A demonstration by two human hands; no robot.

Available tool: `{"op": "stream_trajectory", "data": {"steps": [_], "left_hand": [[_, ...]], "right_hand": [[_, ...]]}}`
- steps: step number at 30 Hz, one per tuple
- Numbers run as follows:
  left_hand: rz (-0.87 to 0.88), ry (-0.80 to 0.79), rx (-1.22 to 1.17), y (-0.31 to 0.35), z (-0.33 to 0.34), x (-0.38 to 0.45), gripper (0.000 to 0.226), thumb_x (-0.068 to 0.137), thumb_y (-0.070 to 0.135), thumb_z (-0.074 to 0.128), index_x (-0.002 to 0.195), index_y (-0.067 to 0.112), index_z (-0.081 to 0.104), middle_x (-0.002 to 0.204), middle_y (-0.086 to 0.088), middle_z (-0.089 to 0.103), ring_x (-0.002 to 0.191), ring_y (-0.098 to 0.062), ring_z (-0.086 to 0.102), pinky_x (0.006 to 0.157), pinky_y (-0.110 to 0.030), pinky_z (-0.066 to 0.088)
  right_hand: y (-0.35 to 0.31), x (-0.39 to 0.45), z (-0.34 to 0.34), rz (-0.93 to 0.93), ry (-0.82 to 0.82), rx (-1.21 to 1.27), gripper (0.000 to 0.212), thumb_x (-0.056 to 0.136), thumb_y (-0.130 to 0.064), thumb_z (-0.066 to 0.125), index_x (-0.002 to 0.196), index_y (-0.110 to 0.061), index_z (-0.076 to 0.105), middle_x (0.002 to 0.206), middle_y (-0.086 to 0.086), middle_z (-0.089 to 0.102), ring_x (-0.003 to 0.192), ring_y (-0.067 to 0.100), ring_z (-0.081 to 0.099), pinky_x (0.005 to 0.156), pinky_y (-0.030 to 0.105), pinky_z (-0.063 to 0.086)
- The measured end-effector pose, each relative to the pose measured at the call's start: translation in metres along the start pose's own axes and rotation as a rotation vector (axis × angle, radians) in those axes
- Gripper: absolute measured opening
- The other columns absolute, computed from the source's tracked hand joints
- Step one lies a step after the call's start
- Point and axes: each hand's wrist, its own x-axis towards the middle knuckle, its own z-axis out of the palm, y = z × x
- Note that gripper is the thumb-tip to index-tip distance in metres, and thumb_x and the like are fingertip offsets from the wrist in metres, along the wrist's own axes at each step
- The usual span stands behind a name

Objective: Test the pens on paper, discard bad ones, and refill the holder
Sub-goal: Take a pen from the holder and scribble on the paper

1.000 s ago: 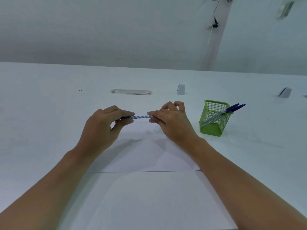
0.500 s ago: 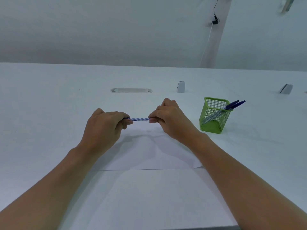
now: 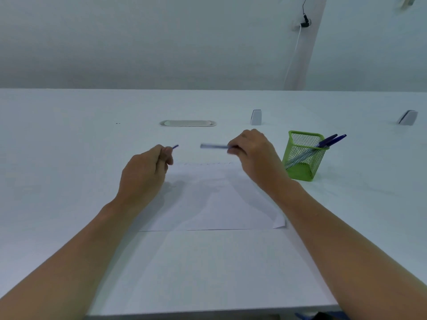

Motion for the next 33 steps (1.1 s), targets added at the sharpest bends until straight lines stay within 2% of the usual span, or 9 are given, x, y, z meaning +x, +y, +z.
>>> {"op": "stream_trajectory", "data": {"steps": [4, 6, 7, 12, 14, 21, 26, 30, 33], "left_hand": [[-0.021, -0.022, -0.163, 0.005, 0.002, -0.002, 0.016, 0.106, 0.010, 0.049, 0.102, 0.019, 0.062, 0.087, 0.015, 0.078, 0.076, 0.004, 0.064, 0.071, -0.023, 0.048], [-0.041, -0.051, -0.179, 0.010, 0.004, -0.002, 0.004, 0.099, 0.021, 0.069, 0.097, 0.021, 0.065, 0.085, 0.019, 0.076, 0.076, 0.009, 0.061, 0.070, -0.020, 0.044], [-0.047, -0.059, -0.176, 0.011, 0.006, -0.002, 0.010, 0.094, 0.026, 0.075, 0.094, 0.021, 0.066, 0.082, 0.020, 0.075, 0.072, 0.010, 0.059, 0.068, -0.022, 0.041], [-0.005, -0.030, -0.189, 0.009, 0.007, -0.003, 0.018, 0.086, 0.027, 0.084, 0.087, 0.022, 0.067, 0.076, 0.021, 0.077, 0.067, -0.009, 0.060, 0.067, -0.031, 0.045], [-0.015, -0.020, -0.201, 0.010, 0.006, -0.003, 0.019, 0.085, 0.028, 0.086, 0.087, 0.022, 0.068, 0.074, 0.024, 0.076, 0.069, -0.017, 0.060, 0.069, -0.030, 0.047], [0.053, -0.019, -0.204, 0.012, 0.009, -0.004, 0.021, 0.083, 0.027, 0.087, 0.089, 0.018, 0.070, 0.076, 0.019, 0.076, 0.070, -0.011, 0.064, 0.070, -0.030, 0.049], [0.086, -0.034, -0.176, 0.012, 0.010, -0.004, 0.020, 0.083, 0.026, 0.087, 0.088, 0.017, 0.070, 0.072, 0.025, 0.071, 0.070, 0.002, 0.062, 0.067, -0.014, 0.041], [0.081, -0.041, -0.160, 0.010, 0.011, -0.003, 0.022, 0.081, 0.031, 0.088, 0.086, 0.023, 0.069, 0.074, 0.022, 0.073, 0.072, 0.003, 0.062, 0.069, -0.021, 0.045], [0.084, -0.051, -0.156, 0.012, 0.011, -0.003, 0.023, 0.081, 0.035, 0.088, 0.086, 0.025, 0.068, 0.076, 0.020, 0.075, 0.073, 0.003, 0.063, 0.070, -0.023, 0.045]], "right_hand": [[-0.008, 0.001, -0.015, 0.369, 0.166, 0.464, 0.004, 0.101, -0.009, 0.068, 0.104, -0.009, 0.068, 0.089, 0.002, 0.077, 0.076, 0.016, 0.074, 0.077, 0.036, 0.062], [-0.020, 0.002, -0.019, 0.499, 0.175, 0.760, 0.010, 0.103, -0.006, 0.063, 0.111, -0.012, 0.060, 0.096, 0.008, 0.080, 0.080, 0.023, 0.079, 0.080, 0.038, 0.064], [-0.026, 0.003, -0.020, 0.538, 0.168, 0.886, 0.013, 0.105, -0.004, 0.060, 0.114, -0.011, 0.054, 0.098, 0.013, 0.080, 0.080, 0.029, 0.079, 0.080, 0.040, 0.064], [-0.048, 0.005, -0.020, 0.595, 0.073, 1.207, 0.016, 0.109, -0.001, 0.050, 0.113, -0.011, 0.039, 0.103, 0.025, 0.078, 0.085, 0.042, 0.077, 0.082, 0.045, 0.064], [-0.052, 0.004, -0.019, 0.601, 0.032, 1.231, 0.014, 0.110, -0.003, 0.049, 0.111, -0.012, 0.039, 0.104, 0.026, 0.078, 0.086, 0.043, 0.077, 0.084, 0.046, 0.064], [-0.062, 0.001, -0.015, 0.540, -0.028, 1.188, 0.013, 0.109, -0.003, 0.051, 0.111, -0.010, 0.040, 0.105, 0.025, 0.079, 0.085, 0.042, 0.078, 0.083, 0.045, 0.064], [-0.064, -0.001, -0.011, 0.507, -0.033, 1.137, 0.013, 0.109, -0.003, 0.052, 0.112, -0.009, 0.041, 0.105, 0.022, 0.079, 0.087, 0.044, 0.077, 0.085, 0.048, 0.064], [-0.062, -0.002, -0.007, 0.487, -0.061, 1.048, 0.015, 0.107, -0.005, 0.056, 0.111, -0.011, 0.043, 0.104, 0.017, 0.081, 0.087, 0.040, 0.078, 0.087, 0.052, 0.063], [-0.064, -0.004, -0.006, 0.463, -0.096, 1.005, 0.016, 0.107, -0.006, 0.057, 0.109, -0.014, 0.043, 0.102, 0.014, 0.081, 0.084, 0.037, 0.077, 0.086, 0.045, 0.063]]}}
